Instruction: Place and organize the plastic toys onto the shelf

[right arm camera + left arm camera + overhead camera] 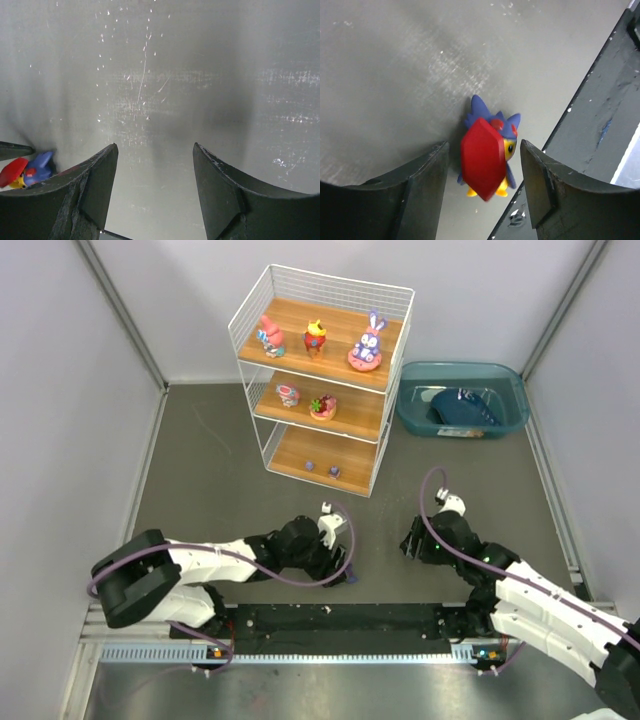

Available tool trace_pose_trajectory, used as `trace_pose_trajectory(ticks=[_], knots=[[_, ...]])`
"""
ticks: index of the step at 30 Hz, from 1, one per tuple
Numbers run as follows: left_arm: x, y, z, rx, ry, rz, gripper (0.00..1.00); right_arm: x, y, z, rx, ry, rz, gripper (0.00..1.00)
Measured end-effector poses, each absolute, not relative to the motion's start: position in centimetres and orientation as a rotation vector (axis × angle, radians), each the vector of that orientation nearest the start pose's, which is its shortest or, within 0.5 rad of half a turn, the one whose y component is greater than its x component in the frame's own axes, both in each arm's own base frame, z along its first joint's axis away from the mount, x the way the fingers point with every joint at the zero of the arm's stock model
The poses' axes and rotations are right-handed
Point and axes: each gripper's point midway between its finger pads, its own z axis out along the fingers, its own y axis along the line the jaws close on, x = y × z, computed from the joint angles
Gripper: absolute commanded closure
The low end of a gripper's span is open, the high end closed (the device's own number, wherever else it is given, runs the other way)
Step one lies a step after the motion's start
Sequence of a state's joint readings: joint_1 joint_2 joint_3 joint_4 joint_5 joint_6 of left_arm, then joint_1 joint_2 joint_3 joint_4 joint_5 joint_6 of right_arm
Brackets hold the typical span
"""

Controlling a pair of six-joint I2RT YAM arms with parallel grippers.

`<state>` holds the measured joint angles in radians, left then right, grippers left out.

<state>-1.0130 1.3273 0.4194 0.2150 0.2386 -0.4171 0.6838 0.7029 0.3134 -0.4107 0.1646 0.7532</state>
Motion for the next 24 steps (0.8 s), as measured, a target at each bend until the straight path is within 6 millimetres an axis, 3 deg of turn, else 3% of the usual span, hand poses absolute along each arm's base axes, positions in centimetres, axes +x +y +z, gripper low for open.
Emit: trace_pose_trajectory(ticks=[13,24], knots=[[12.1,-30.9,3.1,0.948,2.387,-0.898,0.31,17.2,13.9,4.5,0.168,2.402,0.500,0.37],[11.4,-28.8,2.6,1.065,2.514,-0.648,0.30,17.3,13.9,4.9,0.171,2.383,0.513,0.37]])
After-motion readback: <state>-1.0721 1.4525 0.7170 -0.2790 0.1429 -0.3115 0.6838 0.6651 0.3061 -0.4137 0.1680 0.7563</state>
